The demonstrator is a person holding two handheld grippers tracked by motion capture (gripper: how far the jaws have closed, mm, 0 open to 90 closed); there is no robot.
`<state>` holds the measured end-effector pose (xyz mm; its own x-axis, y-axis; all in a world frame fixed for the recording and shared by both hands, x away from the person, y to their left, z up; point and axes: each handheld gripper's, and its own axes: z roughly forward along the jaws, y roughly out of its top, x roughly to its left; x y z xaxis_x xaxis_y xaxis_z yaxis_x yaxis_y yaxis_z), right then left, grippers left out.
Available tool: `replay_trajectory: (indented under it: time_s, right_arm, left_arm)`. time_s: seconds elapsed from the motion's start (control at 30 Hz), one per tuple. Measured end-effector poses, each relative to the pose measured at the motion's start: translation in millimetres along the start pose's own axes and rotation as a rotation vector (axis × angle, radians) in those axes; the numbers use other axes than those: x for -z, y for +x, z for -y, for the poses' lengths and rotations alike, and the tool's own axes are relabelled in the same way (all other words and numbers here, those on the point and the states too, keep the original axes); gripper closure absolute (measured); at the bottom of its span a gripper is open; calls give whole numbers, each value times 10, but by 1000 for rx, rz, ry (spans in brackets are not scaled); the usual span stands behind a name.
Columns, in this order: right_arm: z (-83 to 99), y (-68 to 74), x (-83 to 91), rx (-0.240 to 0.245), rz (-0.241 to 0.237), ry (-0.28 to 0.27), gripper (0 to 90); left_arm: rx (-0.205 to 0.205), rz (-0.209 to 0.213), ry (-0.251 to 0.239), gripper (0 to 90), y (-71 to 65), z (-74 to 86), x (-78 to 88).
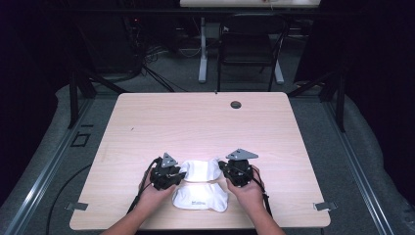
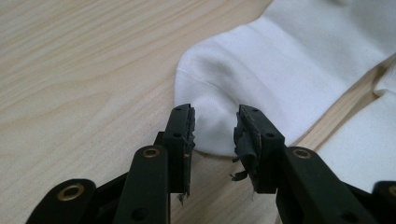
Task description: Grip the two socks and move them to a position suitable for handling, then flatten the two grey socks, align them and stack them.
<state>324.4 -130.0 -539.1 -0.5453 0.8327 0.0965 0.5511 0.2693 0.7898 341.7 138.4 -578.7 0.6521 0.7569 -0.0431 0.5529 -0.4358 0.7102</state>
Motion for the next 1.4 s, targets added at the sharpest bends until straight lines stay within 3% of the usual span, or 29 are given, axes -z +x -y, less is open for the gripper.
replay_trajectory:
  time_s: [0.37, 0.7, 0.97, 1.4]
  right_arm:
    - [221, -178, -109, -46, 47, 77, 900]
    - [298, -194, -148, -76, 43, 122, 885]
    - [305, -231, -38, -117, 36, 73, 787]
    - [240, -233, 17, -78, 35, 42, 716]
  left_arm:
    - [19, 11, -9, 638, 16, 36, 29]
    - [40, 22, -8, 617, 25, 43, 41]
    - [49, 19, -16, 612, 65, 44, 82]
    - [78, 28, -63, 578, 157, -24, 174]
